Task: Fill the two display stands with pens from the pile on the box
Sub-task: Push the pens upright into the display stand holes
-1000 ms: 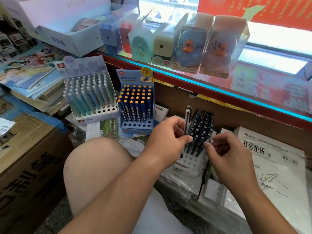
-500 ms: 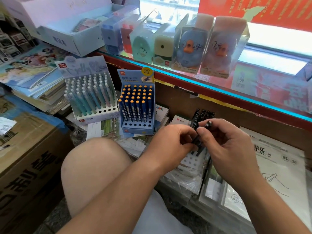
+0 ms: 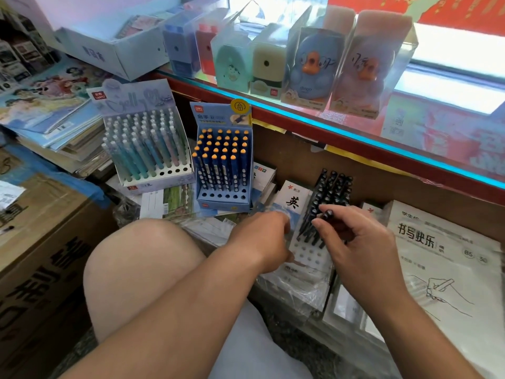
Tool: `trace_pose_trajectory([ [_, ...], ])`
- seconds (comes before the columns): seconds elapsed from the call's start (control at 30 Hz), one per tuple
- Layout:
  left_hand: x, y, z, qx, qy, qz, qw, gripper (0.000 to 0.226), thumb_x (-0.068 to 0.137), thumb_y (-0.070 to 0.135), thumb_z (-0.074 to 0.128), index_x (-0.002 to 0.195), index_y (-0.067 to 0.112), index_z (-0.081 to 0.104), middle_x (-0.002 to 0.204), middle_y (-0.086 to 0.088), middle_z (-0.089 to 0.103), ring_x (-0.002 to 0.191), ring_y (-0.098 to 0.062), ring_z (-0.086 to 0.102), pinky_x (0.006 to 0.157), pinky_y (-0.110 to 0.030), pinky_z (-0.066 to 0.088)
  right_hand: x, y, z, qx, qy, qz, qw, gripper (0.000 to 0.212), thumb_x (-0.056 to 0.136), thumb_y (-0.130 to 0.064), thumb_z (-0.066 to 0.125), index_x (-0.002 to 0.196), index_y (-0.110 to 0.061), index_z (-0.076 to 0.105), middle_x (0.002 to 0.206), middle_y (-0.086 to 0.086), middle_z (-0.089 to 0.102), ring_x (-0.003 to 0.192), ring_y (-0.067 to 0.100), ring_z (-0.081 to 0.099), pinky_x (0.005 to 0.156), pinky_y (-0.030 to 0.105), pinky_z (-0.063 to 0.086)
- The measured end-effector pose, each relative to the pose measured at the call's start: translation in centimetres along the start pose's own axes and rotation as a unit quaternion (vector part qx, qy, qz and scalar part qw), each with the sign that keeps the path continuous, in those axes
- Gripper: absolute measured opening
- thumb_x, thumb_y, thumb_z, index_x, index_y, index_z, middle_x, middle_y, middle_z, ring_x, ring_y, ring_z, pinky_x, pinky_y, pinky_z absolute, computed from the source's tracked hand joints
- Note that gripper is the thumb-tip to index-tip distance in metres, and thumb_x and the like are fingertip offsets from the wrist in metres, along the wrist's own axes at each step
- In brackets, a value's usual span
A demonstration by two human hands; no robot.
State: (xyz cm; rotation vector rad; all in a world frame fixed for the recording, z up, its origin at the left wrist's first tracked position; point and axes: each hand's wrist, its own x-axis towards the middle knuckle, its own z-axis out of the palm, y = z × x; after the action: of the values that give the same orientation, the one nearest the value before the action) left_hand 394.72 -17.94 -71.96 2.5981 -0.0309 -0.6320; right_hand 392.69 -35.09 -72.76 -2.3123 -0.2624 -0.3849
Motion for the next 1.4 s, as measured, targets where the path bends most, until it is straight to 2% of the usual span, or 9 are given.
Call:
trace_pose_trajectory([
  [0.13, 0.4, 0.0, 0.4, 0.003, -0.005, 0.003, 1.0, 0.043, 0.087, 0.037, 0.079, 0.125, 0.029, 0.06, 0.111, 0.004, 0.069, 0.107, -0.021, 0.064, 0.094, -0.043, 0.055, -0.1, 0.1, 0.4, -0.019, 0.001, -0.015, 1.0, 0.027, 0.087, -0.027, 0.077, 0.113, -0.02, 0.077, 0.098, -0.011, 0.073, 0.085, -0.004, 0.065, 0.083, 0.012, 0.053],
  [0.23, 0.6, 0.0, 0.5, -0.002, -0.015, 0.003, 1.0, 0.04, 0.089, 0.036, 0.077, 0.125, 0.029, 0.062, 0.113, 0.004, 0.07, 0.108, -0.022, 0.064, 0.096, -0.044, 0.054, -0.1, 0.0, 0.5, -0.042, 0.009, -0.029, 0.999, 0.028, 0.086, -0.028, 0.077, 0.112, -0.018, 0.077, 0.098, -0.008, 0.076, 0.084, 0.002, 0.067, 0.082, 0.019, 0.055],
  [0.43, 0.5, -0.1, 0.7, -0.006, -0.019, 0.01, 1.0, 0.041, 0.09, 0.035, 0.076, 0.128, 0.029, 0.06, 0.115, 0.003, 0.07, 0.108, -0.022, 0.064, 0.096, -0.044, 0.054, -0.2, 0.2, 0.4, -0.043, 0.002, -0.021, 0.999, 0.026, 0.085, -0.03, 0.078, 0.109, -0.019, 0.078, 0.095, -0.009, 0.076, 0.081, -0.001, 0.065, 0.082, 0.0, 0.043],
  [0.5, 0.5, -0.2, 0.7, -0.005, -0.018, 0.007, 1.0, 0.041, 0.09, 0.036, 0.076, 0.127, 0.029, 0.061, 0.114, 0.003, 0.07, 0.107, -0.021, 0.064, 0.095, -0.044, 0.055, -0.2, 0.3, 0.2, -0.032, -0.004, -0.016, 0.999, 0.025, 0.085, -0.033, 0.076, 0.106, -0.02, 0.078, 0.091, -0.01, 0.074, 0.079, -0.001, 0.065, 0.078, -0.003, 0.043],
  [0.73, 0.6, -0.2, 0.8, -0.003, -0.011, 0.005, 1.0, 0.037, 0.09, 0.036, 0.076, 0.123, 0.028, 0.063, 0.111, 0.003, 0.07, 0.106, -0.022, 0.064, 0.094, -0.044, 0.055, -0.3, 0.5, 0.6, -0.042, -0.009, -0.018, 0.999, 0.026, 0.084, -0.032, 0.078, 0.107, -0.021, 0.076, 0.087, -0.012, 0.073, 0.073, -0.001, 0.063, 0.074, 0.002, 0.044],
  [0.87, 0.6, -0.1, 0.9, 0.001, -0.011, 0.008, 1.0, 0.032, 0.091, 0.034, 0.074, 0.12, 0.027, 0.064, 0.109, 0.003, 0.07, 0.103, -0.022, 0.064, 0.093, -0.044, 0.056, -0.8, 0.5, 1.3, -0.025, 0.015, -0.022, 0.999, 0.029, 0.086, -0.031, 0.077, 0.11, -0.021, 0.062, 0.091, -0.005, 0.074, 0.072, 0.009, 0.069, 0.065, 0.025, 0.059],
  [0.97, 0.6, -0.1, 1.0, 0.01, -0.011, 0.007, 1.0, 0.031, 0.091, 0.036, 0.073, 0.119, 0.027, 0.064, 0.108, 0.002, 0.07, 0.103, -0.023, 0.064, 0.092, -0.044, 0.056, -0.9, 0.9, 1.6, -0.044, 0.021, -0.059, 0.997, 0.019, 0.093, -0.028, 0.071, 0.105, -0.02, 0.059, 0.083, -0.003, 0.072, 0.065, 0.012, 0.067, 0.054, 0.034, 0.06],
  [1.13, 0.5, -0.2, 1.1, 0.01, -0.007, 0.007, 1.0, 0.031, 0.091, 0.037, 0.072, 0.119, 0.026, 0.063, 0.106, 0.002, 0.07, 0.103, -0.023, 0.064, 0.092, -0.044, 0.055, -0.6, 1.4, 2.0, -0.07, -0.005, -0.064, 0.996, 0.01, 0.094, -0.028, 0.069, 0.098, -0.02, 0.065, 0.073, -0.007, 0.065, 0.059, 0.011, 0.059, 0.052, 0.035, 0.053],
  [1.4, 0.6, -0.3, 1.2, 0.009, -0.011, 0.002, 1.0, 0.031, 0.092, 0.035, 0.071, 0.12, 0.027, 0.063, 0.109, 0.002, 0.07, 0.105, -0.024, 0.064, 0.092, -0.045, 0.056, -0.7, 1.6, 2.3, -0.069, 0.015, -0.067, 0.995, 0.016, 0.091, -0.024, 0.073, 0.105, -0.016, 0.076, 0.086, -0.004, 0.074, 0.071, 0.011, 0.067, 0.064, 0.032, 0.06],
])
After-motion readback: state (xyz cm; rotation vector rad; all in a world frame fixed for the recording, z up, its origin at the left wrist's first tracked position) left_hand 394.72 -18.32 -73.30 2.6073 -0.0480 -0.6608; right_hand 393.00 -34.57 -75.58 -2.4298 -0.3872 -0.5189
